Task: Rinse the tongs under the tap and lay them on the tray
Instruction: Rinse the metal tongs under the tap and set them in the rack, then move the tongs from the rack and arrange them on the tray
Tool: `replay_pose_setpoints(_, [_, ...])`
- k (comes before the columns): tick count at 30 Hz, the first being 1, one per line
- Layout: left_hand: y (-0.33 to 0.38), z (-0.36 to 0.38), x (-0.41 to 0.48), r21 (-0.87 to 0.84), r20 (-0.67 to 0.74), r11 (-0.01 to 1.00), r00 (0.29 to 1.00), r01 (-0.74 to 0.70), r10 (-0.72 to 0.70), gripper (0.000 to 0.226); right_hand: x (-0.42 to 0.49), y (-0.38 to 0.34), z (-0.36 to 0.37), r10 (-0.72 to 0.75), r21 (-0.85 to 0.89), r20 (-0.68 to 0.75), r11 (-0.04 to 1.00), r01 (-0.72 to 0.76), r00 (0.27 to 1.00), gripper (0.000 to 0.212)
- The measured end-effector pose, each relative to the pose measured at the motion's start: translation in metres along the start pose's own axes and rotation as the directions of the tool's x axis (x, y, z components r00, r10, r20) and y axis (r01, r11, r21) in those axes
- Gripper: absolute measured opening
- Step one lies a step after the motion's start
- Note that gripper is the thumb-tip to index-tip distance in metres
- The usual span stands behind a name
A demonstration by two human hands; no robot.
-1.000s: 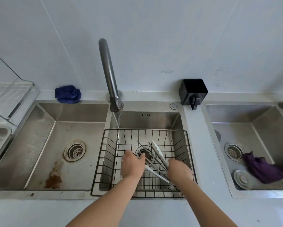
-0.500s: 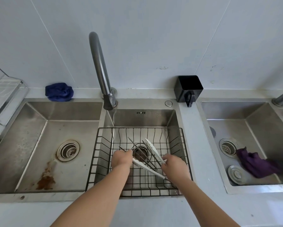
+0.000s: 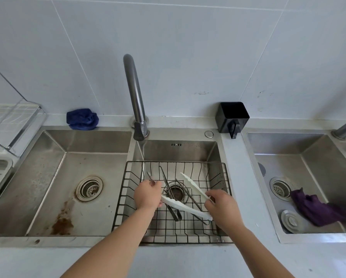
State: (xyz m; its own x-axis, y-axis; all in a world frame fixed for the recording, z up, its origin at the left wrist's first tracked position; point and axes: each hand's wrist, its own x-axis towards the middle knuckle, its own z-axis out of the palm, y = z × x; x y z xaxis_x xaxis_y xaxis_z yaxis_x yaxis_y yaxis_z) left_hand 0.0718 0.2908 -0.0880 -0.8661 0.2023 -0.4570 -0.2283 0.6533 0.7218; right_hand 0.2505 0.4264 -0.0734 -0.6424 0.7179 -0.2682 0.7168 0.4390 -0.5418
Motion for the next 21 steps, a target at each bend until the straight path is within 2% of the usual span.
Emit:
replay_pose_setpoints(4, [0.006, -0.005, -0.004, 0.063, 0.054, 0.997, 0.998, -0.042, 0.039, 0.029, -0.007, -0.004, -0.005, -0.010, 0.046, -0.049, 0.999, 0.012, 0.999, 0.018])
replay_pose_setpoints(8, [0.016, -0.010, -0.008, -0.020, 0.103, 1.000, 0.995, 0.013, -0.011, 0.028, -0.009, -0.005, -0.012, -0.004, 0.079, -0.074, 0.997, 0.010, 0.997, 0.020])
replay_pose_setpoints(12, [0.016, -0.028, -0.009, -0.134, 0.068, 0.989, 0.996, 0.060, -0.052, 0.025, -0.006, -0.024, -0.015, -0.011, 0.128, -0.070, 0.992, 0.020, 0.997, 0.021])
replay_pose_setpoints(16, [0.014, -0.058, -0.003, -0.232, -0.002, 0.967, 0.995, 0.101, -0.105, 0.027, 0.003, -0.053, -0.012, -0.093, 0.155, -0.047, 0.983, 0.100, 0.995, 0.017])
replay_pose_setpoints(21, [0.013, -0.092, 0.000, -0.278, -0.086, 0.957, 0.990, 0.086, -0.114, 0.024, 0.013, -0.089, -0.006, -0.190, 0.141, -0.019, 0.972, 0.191, 0.982, 0.015])
